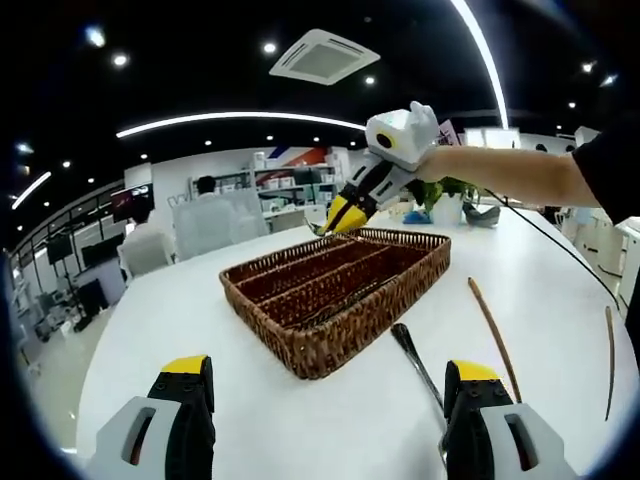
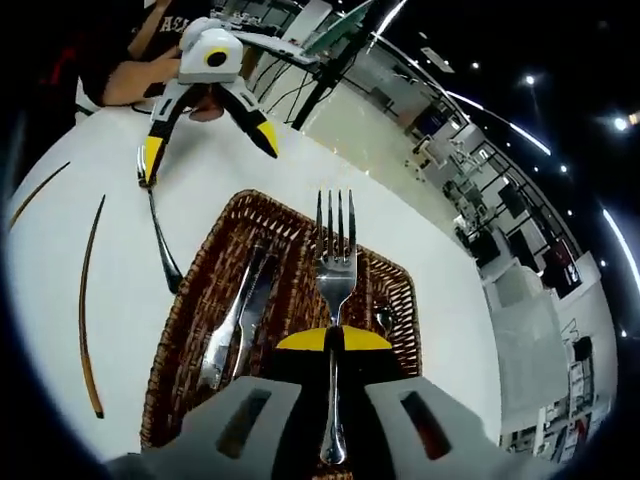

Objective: Arrange the knives, forks, and spoons in their matching storage slots by inserting each utensil handle-first until every utensil is classified and aligned in the correct compartment

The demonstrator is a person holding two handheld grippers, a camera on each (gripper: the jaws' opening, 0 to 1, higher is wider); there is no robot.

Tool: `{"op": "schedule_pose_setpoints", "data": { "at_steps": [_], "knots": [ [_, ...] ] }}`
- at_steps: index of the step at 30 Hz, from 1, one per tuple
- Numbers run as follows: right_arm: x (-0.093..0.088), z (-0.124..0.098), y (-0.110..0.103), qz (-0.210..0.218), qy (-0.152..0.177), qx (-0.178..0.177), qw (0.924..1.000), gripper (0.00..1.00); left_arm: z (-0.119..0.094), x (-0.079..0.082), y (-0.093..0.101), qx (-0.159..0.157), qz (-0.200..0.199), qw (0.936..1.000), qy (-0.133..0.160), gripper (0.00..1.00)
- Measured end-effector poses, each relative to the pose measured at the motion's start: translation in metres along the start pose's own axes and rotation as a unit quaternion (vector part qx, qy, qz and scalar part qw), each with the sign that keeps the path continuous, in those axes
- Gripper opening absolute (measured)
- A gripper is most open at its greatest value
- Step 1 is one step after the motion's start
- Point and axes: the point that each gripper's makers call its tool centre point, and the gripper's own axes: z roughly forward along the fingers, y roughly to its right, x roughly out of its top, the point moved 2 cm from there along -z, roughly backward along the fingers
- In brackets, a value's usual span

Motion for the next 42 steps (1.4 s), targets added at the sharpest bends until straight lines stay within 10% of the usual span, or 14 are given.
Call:
{"op": "schedule_pose_setpoints", "data": {
  "at_steps": [13, 42],
  "knots": [
    [-0.009, 0.016, 0.024, 0.015, -0.039, 0.016, 0.9990, 0.00, 0.001, -0.001, -0.003, 0.002, -0.003, 1.0000, -0.004, 1.00],
    [-0.031, 0.048, 0.006, 0.034, -0.067, 0.026, 0.9968, 0.00, 0.001, -0.004, 0.001, 0.000, -0.008, 1.0000, 0.001, 1.00]
  ]
}}
